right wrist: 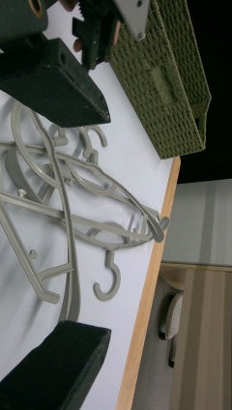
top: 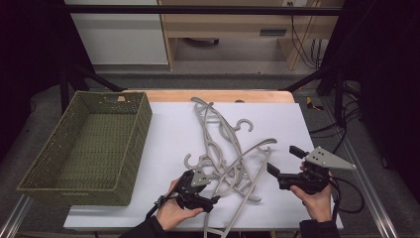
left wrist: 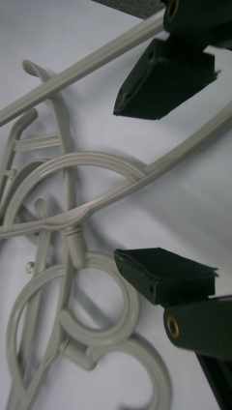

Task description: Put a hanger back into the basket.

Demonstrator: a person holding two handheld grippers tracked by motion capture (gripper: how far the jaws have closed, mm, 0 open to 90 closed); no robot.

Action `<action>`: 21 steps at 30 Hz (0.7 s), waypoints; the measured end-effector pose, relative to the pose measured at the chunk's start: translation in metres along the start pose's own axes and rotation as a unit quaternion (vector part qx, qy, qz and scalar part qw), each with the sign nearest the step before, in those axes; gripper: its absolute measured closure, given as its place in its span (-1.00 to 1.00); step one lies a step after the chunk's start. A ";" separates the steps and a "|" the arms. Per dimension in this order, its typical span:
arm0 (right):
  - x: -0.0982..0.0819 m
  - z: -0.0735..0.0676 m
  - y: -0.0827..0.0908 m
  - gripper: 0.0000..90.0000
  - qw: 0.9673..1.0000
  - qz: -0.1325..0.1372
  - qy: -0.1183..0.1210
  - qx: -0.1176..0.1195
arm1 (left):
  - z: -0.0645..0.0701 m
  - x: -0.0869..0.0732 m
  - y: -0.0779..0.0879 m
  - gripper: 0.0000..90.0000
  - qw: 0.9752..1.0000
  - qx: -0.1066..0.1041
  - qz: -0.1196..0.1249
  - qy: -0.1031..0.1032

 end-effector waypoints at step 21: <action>-0.001 -0.004 -0.002 -0.93 1.000 -0.008 0.002 0.005 | -0.002 -0.008 -0.026 0.41 0.999 0.009 -0.049 0.019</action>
Point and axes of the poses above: each handheld gripper's, and its own axes: y roughly backward along the jaws, x roughly out of its top, z roughly to its right, the point moved 7 cm from there along -y, roughly forward along the jaws, and after that the axes turned 11 degrees about -x, right-handed, at the moved point
